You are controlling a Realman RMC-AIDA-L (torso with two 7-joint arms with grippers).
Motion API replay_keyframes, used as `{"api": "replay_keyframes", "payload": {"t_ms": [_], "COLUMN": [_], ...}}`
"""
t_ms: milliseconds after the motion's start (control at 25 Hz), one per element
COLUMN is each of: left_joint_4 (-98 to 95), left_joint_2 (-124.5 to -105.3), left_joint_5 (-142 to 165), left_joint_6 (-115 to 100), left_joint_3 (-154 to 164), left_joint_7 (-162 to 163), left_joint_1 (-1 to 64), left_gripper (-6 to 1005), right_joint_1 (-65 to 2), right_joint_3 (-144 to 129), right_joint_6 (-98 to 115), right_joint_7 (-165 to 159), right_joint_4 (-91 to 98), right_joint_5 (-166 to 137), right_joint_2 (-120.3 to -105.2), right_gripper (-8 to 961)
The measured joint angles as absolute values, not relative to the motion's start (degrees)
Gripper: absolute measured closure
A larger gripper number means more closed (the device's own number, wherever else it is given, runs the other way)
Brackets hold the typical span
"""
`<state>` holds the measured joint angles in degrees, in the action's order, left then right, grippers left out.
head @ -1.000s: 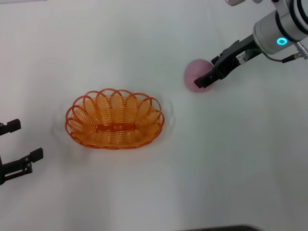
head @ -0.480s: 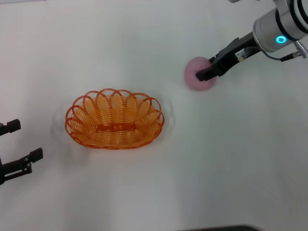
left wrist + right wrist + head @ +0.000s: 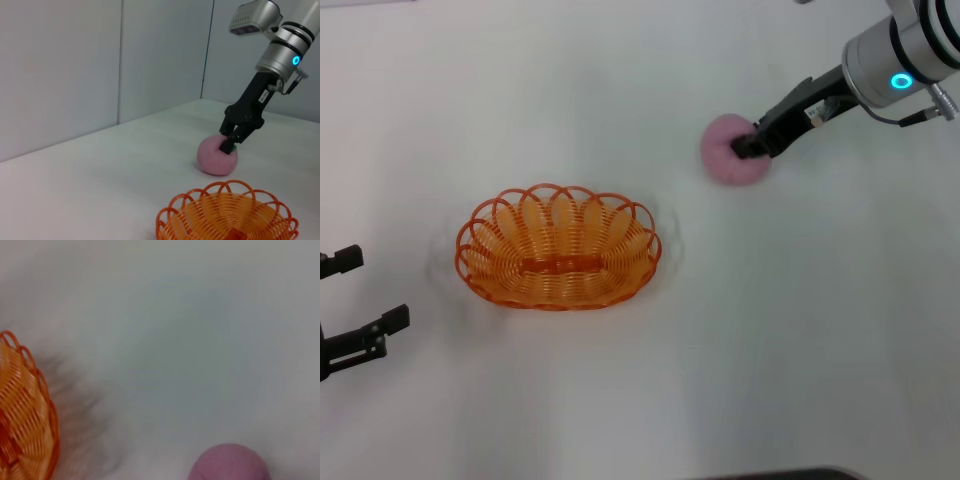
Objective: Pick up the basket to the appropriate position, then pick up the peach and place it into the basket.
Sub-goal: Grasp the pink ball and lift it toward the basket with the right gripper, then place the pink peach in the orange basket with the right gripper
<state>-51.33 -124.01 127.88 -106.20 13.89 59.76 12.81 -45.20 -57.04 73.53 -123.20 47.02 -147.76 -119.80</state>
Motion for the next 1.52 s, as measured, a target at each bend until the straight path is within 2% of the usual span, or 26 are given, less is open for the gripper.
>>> {"api": "replay_keyframes", "payload": {"t_ms": [560,1120,1520], "left_joint_4": [-51.36,-51.52,-51.43], "left_joint_2": [-123.93,-123.92,-123.92], "left_joint_5": [128.14,128.47,128.26], "left_joint_6": [-106.76,-106.67,-106.38], "left_joint_3": [13.89,13.91,13.88], "left_joint_7": [59.77,59.77,59.77], "left_joint_1": [12.94,13.01,13.01], "left_gripper": [116,116,117], "right_joint_1": [-44.75,-44.24,-44.49], "right_joint_3": [-56.87,-57.88,-69.04], "right_joint_6": [82.08,88.41,85.56], "right_joint_7": [-119.75,-114.40,-114.06], "right_joint_4": [50.12,51.86,51.55], "right_joint_5": [-138.32,-128.66,-123.12], "right_joint_2": [-119.62,-119.73,-120.03], "right_gripper": [815,805,799]}}
